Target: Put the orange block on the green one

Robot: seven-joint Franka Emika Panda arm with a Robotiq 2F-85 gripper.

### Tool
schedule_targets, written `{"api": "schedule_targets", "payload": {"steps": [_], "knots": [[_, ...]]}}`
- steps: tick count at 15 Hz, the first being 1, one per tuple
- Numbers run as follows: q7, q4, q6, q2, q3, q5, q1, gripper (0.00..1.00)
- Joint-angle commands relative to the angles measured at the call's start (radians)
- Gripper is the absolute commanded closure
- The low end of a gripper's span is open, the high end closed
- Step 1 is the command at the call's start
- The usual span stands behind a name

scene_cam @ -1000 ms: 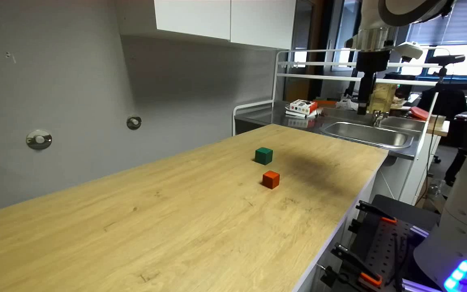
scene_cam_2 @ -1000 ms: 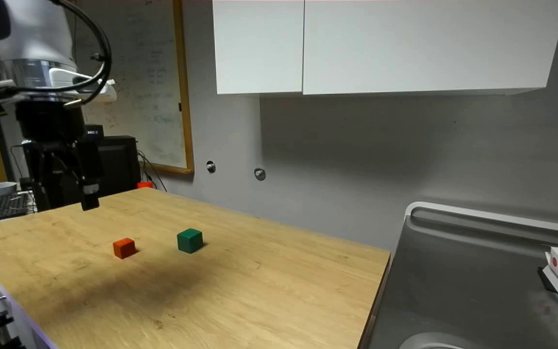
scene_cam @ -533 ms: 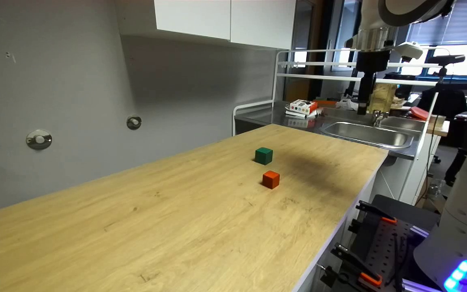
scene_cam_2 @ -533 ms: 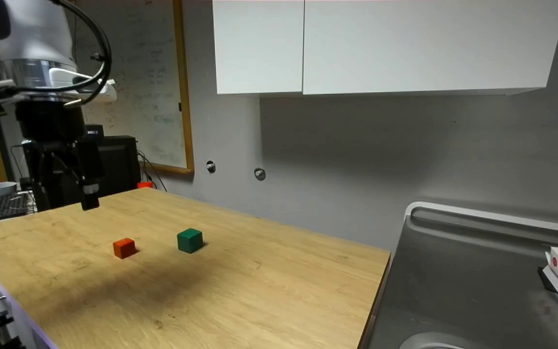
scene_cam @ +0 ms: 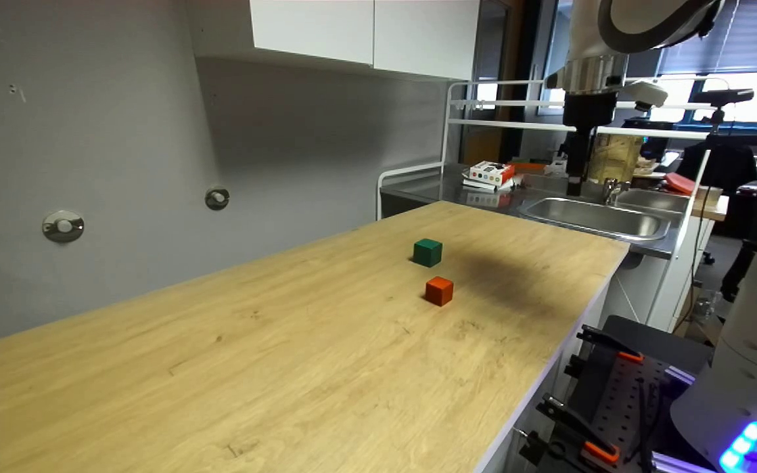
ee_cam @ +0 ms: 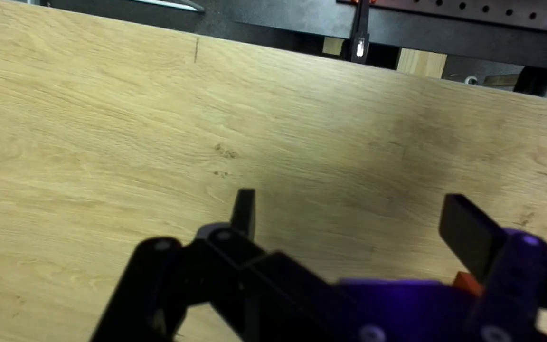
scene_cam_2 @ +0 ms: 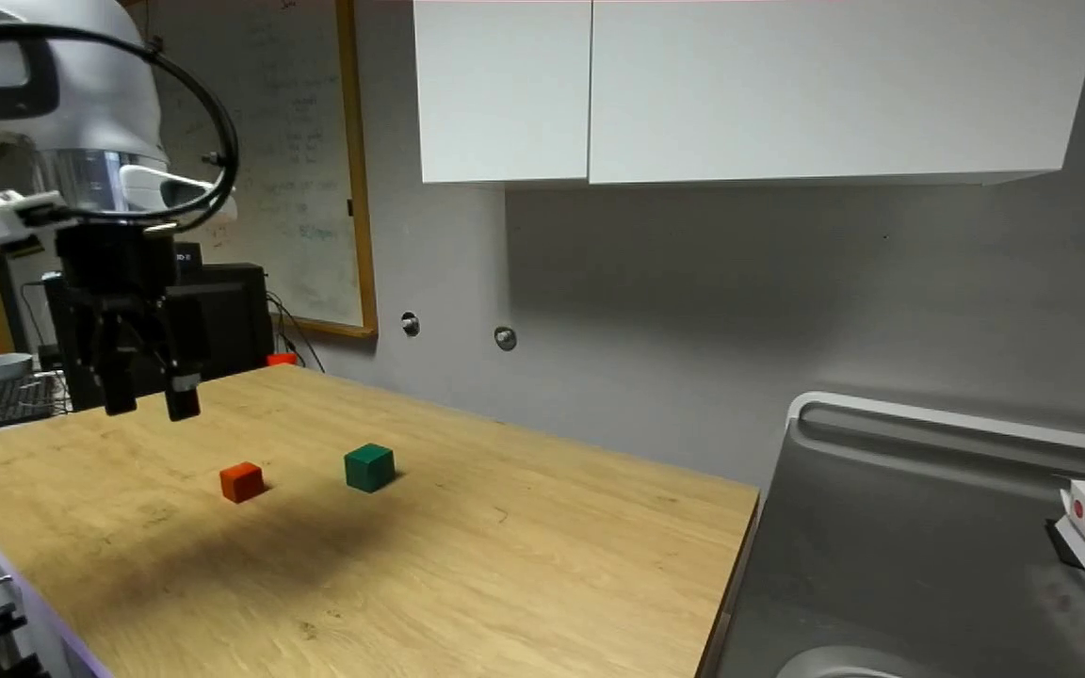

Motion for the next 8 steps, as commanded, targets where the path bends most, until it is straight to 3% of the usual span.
{"api": "schedule_targets", "payload": {"steps": [1, 8], "knots": [[0.057, -0.009, 0.069, 0.086, 0.046, 0.061, 0.066, 0.0], [0.084, -0.011, 0.237, 0.288, 0.132, 0.199, 0.197, 0.0]]}}
